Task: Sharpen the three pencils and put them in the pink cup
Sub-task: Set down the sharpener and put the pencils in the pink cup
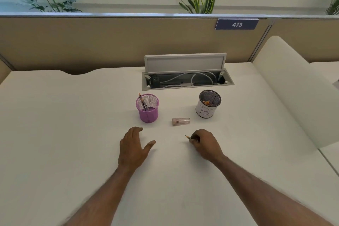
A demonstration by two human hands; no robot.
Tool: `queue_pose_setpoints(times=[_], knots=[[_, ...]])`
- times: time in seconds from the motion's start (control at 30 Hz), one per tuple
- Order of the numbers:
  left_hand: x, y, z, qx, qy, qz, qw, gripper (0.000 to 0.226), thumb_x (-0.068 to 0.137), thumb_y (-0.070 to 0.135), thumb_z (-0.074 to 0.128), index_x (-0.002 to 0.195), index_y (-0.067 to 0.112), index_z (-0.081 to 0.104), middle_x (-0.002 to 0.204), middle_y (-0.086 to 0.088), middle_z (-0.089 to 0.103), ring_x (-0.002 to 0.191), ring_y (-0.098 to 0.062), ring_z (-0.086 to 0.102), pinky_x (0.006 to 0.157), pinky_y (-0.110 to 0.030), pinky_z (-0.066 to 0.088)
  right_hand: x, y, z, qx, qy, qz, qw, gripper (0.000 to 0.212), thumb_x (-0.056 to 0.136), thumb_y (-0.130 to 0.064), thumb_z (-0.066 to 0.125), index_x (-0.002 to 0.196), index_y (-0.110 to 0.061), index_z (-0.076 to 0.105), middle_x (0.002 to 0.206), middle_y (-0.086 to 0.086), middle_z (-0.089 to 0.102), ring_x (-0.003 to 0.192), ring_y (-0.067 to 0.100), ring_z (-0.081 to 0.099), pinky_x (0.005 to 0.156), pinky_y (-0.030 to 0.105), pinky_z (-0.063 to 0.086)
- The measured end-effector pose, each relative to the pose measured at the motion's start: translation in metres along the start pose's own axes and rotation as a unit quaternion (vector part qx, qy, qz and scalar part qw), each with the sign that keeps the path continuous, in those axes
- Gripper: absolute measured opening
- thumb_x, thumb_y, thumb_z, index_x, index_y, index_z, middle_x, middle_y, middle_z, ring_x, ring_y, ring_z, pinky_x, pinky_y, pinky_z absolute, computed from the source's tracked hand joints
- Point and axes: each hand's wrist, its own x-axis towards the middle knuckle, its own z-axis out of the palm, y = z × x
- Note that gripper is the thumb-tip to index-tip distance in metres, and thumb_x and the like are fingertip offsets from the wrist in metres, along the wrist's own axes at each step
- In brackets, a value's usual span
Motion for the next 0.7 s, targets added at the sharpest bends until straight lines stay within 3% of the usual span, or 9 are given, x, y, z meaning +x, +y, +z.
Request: queue_pose_setpoints(times=[0.17, 0.27, 0.4, 0.5, 0.7], knots=[[0.024, 0.002, -0.009, -0.042, 0.036, -0.025, 0.998, 0.081, 0.072, 0.052, 0.079, 0.131, 0.007, 0.047, 0.131, -0.008, 0.053, 0.121, -0.028, 0.051, 0.099, -0.042, 0.041, 0.022, -0.050, -0.014, 0.125, 0.042, -0.047, 0.990, 0.005, 0.084, -0.020, 0.070, 0.080, -0.019, 0.067, 0.080, -0.003, 0.066, 0.070, 0.011, 0.057, 0.064, 0.023, 0.045], [0.045, 0.006, -0.017, -0.066, 0.055, -0.039, 0.996, 0.093, 0.067, 0.055, 0.081, 0.135, 0.007, 0.042, 0.135, -0.011, 0.051, 0.125, -0.028, 0.049, 0.101, -0.042, 0.043, 0.042, -0.084, -0.025, 0.199, 0.045, -0.055, 0.977, 0.003, 0.085, -0.020, 0.071, 0.088, -0.020, 0.070, 0.077, -0.006, 0.069, 0.067, 0.004, 0.061, 0.062, 0.017, 0.047], [0.072, 0.011, -0.024, -0.102, 0.046, -0.059, 0.992, 0.108, 0.059, 0.062, 0.081, 0.142, 0.010, 0.035, 0.144, -0.011, 0.043, 0.130, -0.026, 0.044, 0.101, -0.037, 0.043, 0.074, -0.127, -0.033, 0.234, 0.046, -0.083, 0.968, 0.029, 0.089, -0.018, 0.067, 0.117, -0.010, 0.067, 0.092, 0.005, 0.072, 0.084, 0.018, 0.067, 0.080, 0.029, 0.056], [0.087, 0.015, -0.024, -0.107, 0.017, -0.069, 0.992, 0.118, 0.055, 0.065, 0.082, 0.146, 0.013, 0.028, 0.151, -0.008, 0.036, 0.136, -0.025, 0.039, 0.103, -0.037, 0.042, 0.098, -0.153, -0.032, 0.244, 0.043, -0.107, 0.963, 0.026, 0.091, -0.016, 0.065, 0.115, -0.007, 0.068, 0.101, 0.009, 0.073, 0.089, 0.019, 0.067, 0.084, 0.032, 0.057], [0.100, 0.024, -0.017, -0.125, 0.004, -0.083, 0.989, 0.122, 0.055, 0.065, 0.082, 0.148, 0.011, 0.024, 0.152, -0.009, 0.035, 0.138, -0.026, 0.036, 0.107, -0.039, 0.041, 0.134, -0.184, -0.017, 0.233, 0.029, -0.114, 0.965, 0.020, 0.089, -0.016, 0.067, 0.106, -0.007, 0.070, 0.093, 0.003, 0.071, 0.084, 0.019, 0.068, 0.082, 0.038, 0.059]])
